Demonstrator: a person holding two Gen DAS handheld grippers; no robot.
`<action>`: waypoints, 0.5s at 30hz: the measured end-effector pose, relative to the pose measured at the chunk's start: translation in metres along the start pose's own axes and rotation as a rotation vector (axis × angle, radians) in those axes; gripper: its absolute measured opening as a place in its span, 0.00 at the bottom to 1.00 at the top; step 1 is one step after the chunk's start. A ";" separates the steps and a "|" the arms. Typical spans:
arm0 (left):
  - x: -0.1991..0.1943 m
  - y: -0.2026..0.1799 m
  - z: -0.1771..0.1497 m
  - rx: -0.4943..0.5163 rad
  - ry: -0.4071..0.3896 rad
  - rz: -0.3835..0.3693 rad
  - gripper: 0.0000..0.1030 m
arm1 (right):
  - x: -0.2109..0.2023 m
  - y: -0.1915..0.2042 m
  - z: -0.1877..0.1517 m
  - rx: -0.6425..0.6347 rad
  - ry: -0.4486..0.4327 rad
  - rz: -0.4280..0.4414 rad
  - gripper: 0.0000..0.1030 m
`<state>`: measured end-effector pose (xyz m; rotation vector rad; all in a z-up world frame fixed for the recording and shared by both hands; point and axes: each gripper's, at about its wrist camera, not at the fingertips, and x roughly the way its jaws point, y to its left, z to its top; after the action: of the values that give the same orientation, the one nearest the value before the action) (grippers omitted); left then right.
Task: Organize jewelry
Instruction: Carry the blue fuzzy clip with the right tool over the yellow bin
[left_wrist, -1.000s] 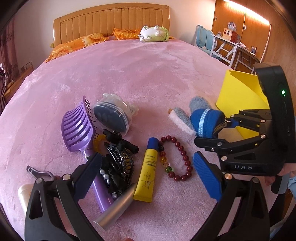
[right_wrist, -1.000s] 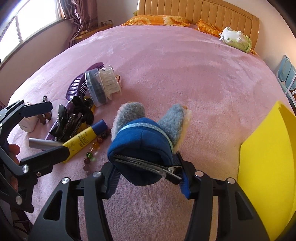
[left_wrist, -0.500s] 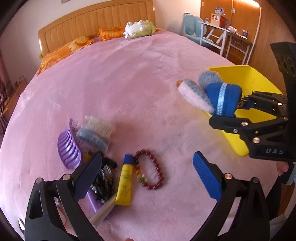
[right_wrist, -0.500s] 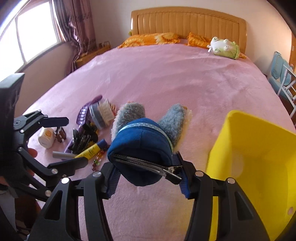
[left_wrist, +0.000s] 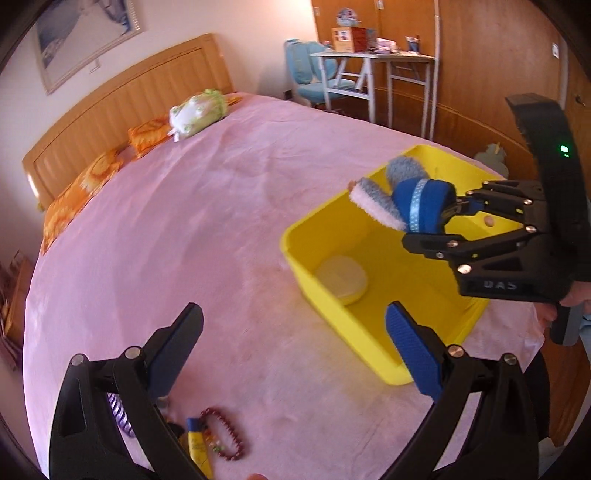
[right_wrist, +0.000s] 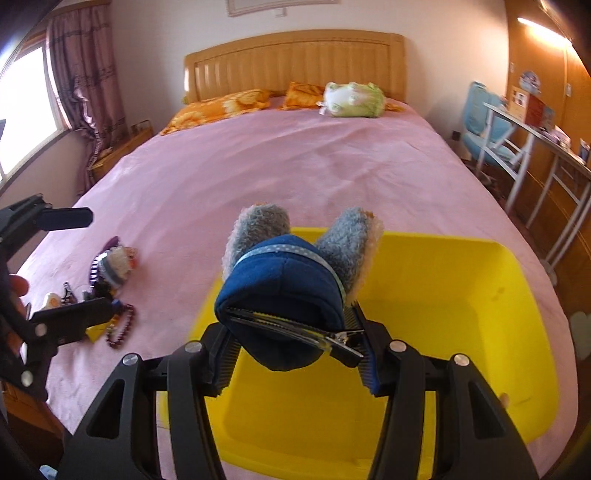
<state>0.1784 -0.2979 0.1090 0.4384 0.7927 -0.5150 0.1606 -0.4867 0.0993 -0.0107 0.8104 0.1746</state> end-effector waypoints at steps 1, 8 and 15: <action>0.005 -0.009 0.006 0.021 0.005 -0.007 0.94 | 0.001 -0.008 -0.001 0.010 0.011 -0.011 0.53; 0.041 -0.060 0.033 0.099 0.043 -0.053 0.94 | 0.026 -0.061 -0.013 0.072 0.197 -0.060 0.53; 0.079 -0.093 0.039 0.137 0.108 -0.074 0.94 | 0.049 -0.091 -0.024 0.080 0.378 -0.120 0.53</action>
<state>0.1921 -0.4137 0.0568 0.5693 0.8829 -0.6209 0.1909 -0.5712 0.0419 -0.0175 1.1905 0.0249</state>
